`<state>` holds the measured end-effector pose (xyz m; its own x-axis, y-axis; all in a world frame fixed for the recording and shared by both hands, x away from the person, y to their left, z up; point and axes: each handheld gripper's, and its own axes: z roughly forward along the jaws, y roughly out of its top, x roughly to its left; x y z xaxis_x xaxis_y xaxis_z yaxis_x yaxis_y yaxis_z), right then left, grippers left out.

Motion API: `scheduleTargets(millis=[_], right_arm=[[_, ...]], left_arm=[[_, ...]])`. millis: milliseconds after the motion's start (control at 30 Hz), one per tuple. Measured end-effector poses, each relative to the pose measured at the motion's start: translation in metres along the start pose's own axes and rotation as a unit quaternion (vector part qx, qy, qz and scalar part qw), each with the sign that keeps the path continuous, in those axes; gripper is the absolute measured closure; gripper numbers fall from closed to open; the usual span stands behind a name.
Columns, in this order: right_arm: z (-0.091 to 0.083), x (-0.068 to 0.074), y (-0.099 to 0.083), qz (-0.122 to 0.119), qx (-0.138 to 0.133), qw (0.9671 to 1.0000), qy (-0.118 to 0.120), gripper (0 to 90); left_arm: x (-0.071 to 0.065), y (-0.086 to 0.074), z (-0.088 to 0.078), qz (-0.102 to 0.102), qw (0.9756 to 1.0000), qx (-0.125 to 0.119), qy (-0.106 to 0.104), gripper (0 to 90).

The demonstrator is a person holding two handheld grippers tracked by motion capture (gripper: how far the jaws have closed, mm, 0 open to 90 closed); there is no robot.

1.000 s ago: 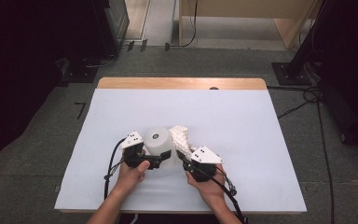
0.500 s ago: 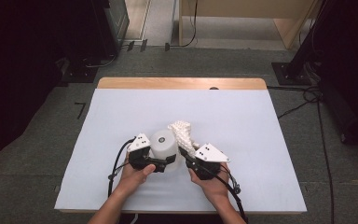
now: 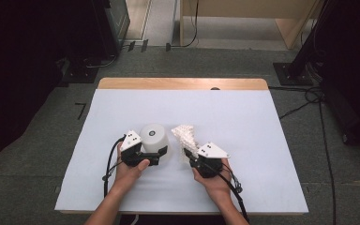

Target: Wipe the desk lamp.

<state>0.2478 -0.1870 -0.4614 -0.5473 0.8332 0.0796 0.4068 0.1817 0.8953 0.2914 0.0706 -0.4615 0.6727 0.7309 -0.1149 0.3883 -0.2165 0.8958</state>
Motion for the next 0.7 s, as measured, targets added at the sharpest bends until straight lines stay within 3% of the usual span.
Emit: scheduleTargets(millis=[133, 333, 433, 500, 600, 667, 700], right_arm=[[-0.008, -0.013, 0.003, 0.019, -0.013, 0.9996, -0.013, 76.2], [-0.013, -0.022, 0.005, 0.025, -0.020, 0.9992, -0.024, 76.2], [-0.014, -0.022, 0.005, 0.025, -0.021, 0.9991, -0.025, 76.2], [-0.013, -0.022, 0.004, 0.025, -0.020, 0.9992, -0.026, 76.2], [-0.013, -0.022, 0.004, 0.027, -0.020, 0.9991, -0.025, 76.0], [-0.013, -0.022, 0.004, 0.028, -0.021, 0.9991, -0.026, 75.9], [-0.013, -0.023, 0.004, 0.028, -0.021, 0.9990, -0.026, 76.0]], left_arm=[[-0.006, -0.006, 0.007, 0.034, 0.9986, 0.013, 0.038, 8.6], [-0.009, -0.010, 0.009, 0.051, 0.9971, 0.021, 0.052, 8.5], [-0.010, -0.011, 0.009, 0.051, 0.9968, 0.022, 0.058, 8.2], [-0.013, -0.011, 0.008, 0.053, 0.9956, 0.016, 0.076, 6.7], [-0.018, -0.012, 0.006, 0.037, 0.9945, 0.006, 0.098, 5.1], [-0.025, -0.012, 0.006, 0.023, 0.9927, -0.002, 0.119, 4.8], [-0.030, -0.011, 0.008, 0.022, 0.9899, 0.003, 0.140, 4.8]])
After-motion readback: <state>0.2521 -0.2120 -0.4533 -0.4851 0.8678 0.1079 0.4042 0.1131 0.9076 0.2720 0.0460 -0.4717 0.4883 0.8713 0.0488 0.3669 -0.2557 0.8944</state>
